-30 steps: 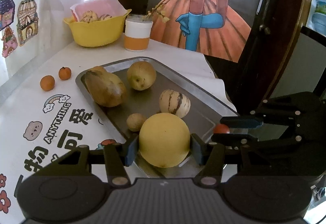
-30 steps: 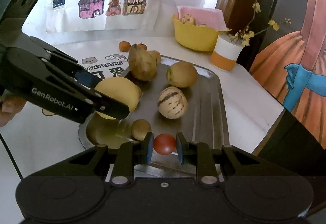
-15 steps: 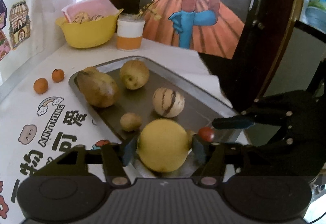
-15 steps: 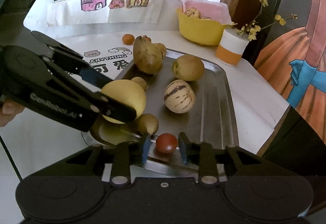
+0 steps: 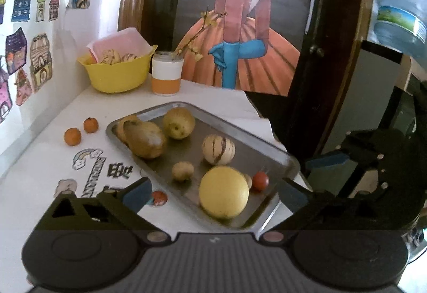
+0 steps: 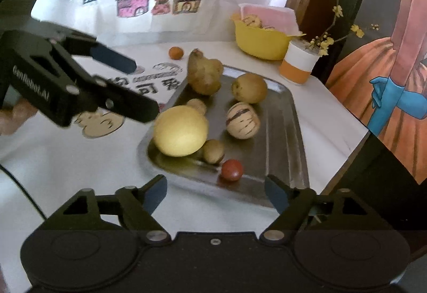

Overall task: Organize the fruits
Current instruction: 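Open both tools to release the grapefruit and red fruit onto the tray, then move both open tools toward the two small oranges on the table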

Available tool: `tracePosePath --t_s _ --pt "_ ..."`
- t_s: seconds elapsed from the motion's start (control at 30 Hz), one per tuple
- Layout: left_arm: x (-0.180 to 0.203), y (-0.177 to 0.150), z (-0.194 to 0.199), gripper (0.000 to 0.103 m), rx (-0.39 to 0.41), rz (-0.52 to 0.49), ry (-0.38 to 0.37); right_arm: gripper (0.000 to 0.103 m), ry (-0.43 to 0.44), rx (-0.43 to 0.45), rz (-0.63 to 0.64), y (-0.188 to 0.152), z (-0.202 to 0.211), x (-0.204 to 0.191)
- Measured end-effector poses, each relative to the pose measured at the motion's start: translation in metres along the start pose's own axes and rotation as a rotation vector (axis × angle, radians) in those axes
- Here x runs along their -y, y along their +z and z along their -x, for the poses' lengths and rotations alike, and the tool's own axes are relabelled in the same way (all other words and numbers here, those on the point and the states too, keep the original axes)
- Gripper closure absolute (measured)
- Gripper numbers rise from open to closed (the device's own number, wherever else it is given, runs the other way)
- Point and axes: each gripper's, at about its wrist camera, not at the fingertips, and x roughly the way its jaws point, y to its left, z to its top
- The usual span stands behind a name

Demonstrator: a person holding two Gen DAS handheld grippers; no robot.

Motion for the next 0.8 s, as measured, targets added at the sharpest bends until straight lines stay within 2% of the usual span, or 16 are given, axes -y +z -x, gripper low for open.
tracePosePath --t_s 0.17,0.27,0.43,0.63,0.8 --pt "-0.017 -0.013 0.018 0.001 -0.092 0.012 -0.011 0.007 0.022 -0.069 -0.004 0.000 0.012 -0.024" --pt "-0.034 -0.021 0.029 0.001 -0.132 0.044 0.015 0.005 0.052 -0.111 -0.020 0.004 0.014 -0.041" --pt "-0.067 -0.031 0.046 0.001 -0.163 0.068 0.129 0.001 0.117 -0.119 -0.003 0.022 0.014 -0.071" --pt "-0.105 -0.029 0.067 0.001 -0.171 0.101 0.256 0.001 0.199 -0.099 0.054 0.062 0.003 -0.102" --pt "-0.130 -0.021 0.076 0.001 -0.164 0.143 0.323 0.001 0.248 -0.066 0.098 0.100 -0.008 -0.111"
